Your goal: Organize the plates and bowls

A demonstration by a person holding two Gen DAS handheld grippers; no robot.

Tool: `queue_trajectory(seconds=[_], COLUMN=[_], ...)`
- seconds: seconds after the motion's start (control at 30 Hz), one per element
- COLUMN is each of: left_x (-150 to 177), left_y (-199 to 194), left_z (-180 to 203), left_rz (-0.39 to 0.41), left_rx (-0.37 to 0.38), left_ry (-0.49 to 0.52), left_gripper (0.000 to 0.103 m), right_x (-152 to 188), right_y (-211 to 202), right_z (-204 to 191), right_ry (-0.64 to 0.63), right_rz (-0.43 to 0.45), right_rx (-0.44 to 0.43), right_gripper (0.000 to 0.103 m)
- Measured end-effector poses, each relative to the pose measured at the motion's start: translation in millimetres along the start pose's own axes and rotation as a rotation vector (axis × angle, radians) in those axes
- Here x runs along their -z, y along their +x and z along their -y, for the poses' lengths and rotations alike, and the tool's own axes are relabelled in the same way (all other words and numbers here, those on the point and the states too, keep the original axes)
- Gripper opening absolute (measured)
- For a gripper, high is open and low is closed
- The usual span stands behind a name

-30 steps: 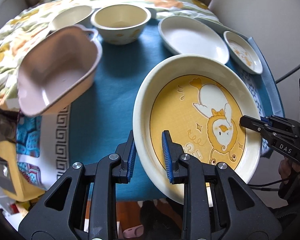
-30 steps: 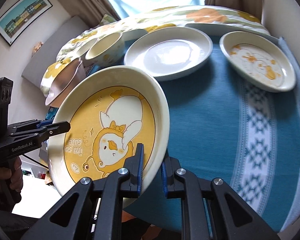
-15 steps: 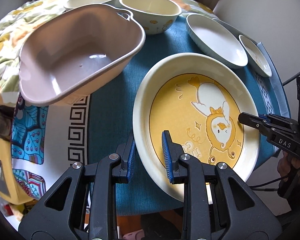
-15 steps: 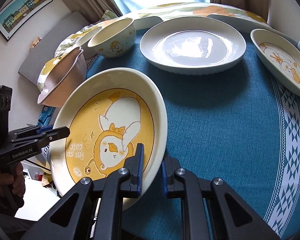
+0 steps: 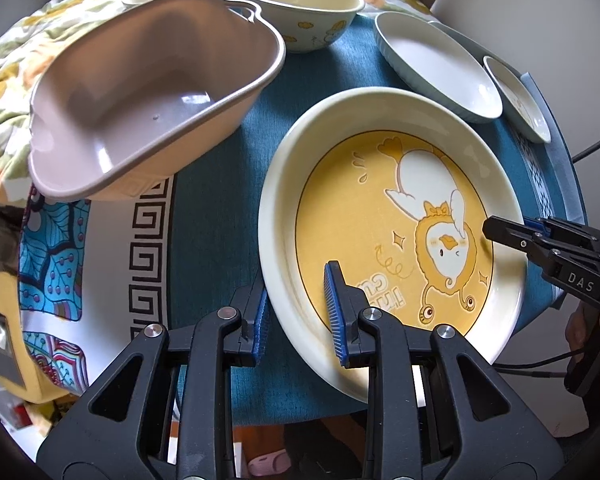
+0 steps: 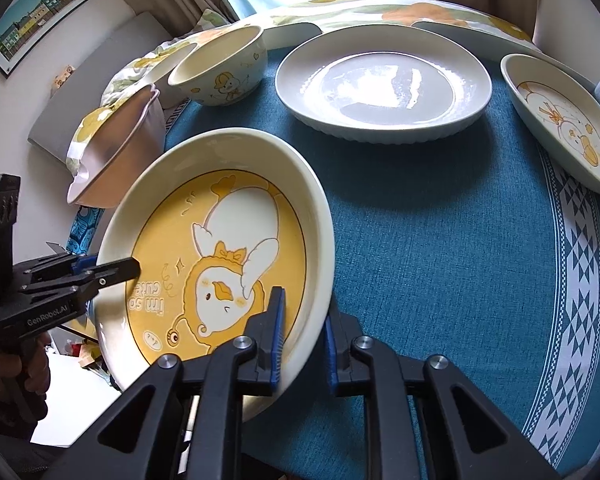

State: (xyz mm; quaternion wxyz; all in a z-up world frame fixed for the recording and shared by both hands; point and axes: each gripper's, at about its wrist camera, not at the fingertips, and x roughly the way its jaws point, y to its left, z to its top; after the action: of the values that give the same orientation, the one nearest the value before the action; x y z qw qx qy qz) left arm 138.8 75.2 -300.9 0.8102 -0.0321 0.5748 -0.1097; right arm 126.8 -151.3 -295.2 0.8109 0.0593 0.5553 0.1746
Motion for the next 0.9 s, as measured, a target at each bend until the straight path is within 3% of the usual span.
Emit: queue_trajectory(seconds=[0.03,0.07,0.1,0.33,0.37,0.47,0.5,0.57,0.6,0.77,0.87,0.9], left_x=[0.0,-0.3,-0.4,-2.1,-2.1,-1.6,-0.9,-1.3,-1.4,-4.4,-13.3,-16.6], left_y=[0.5,0.9,1.4,2.6,2.6,-0.8,-4.4,-8.6,-11.2,-54.5,-111.2,-134.9], left_z=[0.4,0.6,0.9,7.6,9.1,15.4,16.1,20.2,21.9,33.1,50.2,58.8], left_rz=[0.000,0.000,-0.001,-0.008,-0.009,0.010,0.025,0.032,0.036,0.109,0.244,0.319], left_rx=[-0.001,-0.002,-0.003,-0.028,-0.023,-0.021,-0.028,-0.045,-0.054,-0.106,-0.123,-0.135], left_ry=[0.001,0.001,0.000,0.022,0.023,0.027,0.031,0.048,0.053,0.070,0.106,0.122], left_gripper=[0.022,0.023,0.023,0.027,0.034,0.076,0.081,0.082,0.082,0.082,0.082,0.087], right_x=[-0.5,-1.0,-1.2,0.1,0.8,2.5,3.2,4.1,4.5,2.6,-3.9,-6.5], right_y=[-0.3,-0.6,-1.0,-2.7,-3.6,-7.4,-9.3,-13.6,-16.5,-46.1,-85.3,-99.6], right_z=[0.2,0.1,0.1,-3.6,-4.7,-6.6,-6.5,-5.6,-5.1,-8.7,-15.9,-17.9], right_ry=[0.002,0.004,0.006,0.014,0.012,0.011,0.012,0.020,0.026,0.028,0.010,0.006], right_rz=[0.004,0.011,0.020,0.034,0.037,0.054,0.060,0.075,0.083,0.118,0.186,0.215], right_rx=[-0.002,-0.003,-0.006,-0.006,-0.003,0.003,0.007,0.005,0.006,0.051,0.071,0.073], right_gripper=[0.035,0.054,0.063,0.063,0.063,0.063,0.069,0.088,0.091,0.091,0.091,0.091])
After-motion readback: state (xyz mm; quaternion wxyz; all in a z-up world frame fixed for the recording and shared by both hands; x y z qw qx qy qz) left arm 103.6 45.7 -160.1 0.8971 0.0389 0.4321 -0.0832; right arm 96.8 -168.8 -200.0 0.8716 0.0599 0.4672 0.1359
